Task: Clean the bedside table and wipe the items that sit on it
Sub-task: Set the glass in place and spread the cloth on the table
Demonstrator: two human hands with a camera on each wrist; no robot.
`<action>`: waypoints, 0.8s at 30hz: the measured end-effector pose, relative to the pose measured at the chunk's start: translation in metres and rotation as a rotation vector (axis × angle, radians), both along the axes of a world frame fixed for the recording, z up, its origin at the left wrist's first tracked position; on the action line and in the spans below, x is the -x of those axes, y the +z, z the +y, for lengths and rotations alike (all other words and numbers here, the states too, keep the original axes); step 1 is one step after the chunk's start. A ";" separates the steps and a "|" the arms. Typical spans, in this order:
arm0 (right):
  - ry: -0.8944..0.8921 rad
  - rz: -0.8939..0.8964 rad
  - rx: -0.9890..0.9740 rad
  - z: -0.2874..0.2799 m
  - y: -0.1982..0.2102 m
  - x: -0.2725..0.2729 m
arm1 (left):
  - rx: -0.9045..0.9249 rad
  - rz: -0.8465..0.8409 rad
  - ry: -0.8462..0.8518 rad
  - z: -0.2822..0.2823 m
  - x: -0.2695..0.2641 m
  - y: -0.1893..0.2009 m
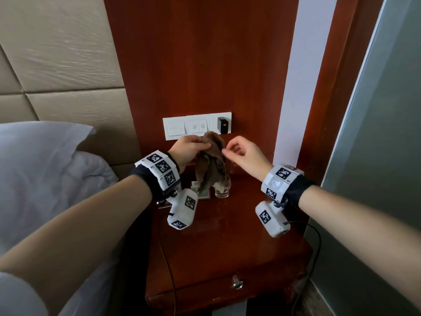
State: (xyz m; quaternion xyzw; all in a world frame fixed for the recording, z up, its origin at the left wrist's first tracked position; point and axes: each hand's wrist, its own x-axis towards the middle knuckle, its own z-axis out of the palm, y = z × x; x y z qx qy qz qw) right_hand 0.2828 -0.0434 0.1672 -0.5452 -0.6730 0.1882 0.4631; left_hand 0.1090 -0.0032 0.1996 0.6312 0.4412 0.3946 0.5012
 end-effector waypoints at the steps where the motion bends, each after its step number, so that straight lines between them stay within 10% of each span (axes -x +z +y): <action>1: 0.057 -0.031 0.014 -0.001 -0.002 0.005 | 0.011 -0.012 0.012 0.003 0.003 0.002; 10: 0.067 -0.147 0.005 0.013 -0.005 0.019 | 0.120 0.004 0.008 0.008 0.026 0.004; 15: 0.057 -0.109 0.104 0.021 -0.004 0.012 | 0.234 0.342 -0.146 0.000 0.042 -0.006; 24: 0.170 -0.068 0.219 0.014 -0.010 0.003 | -0.206 0.689 0.055 0.008 0.050 -0.025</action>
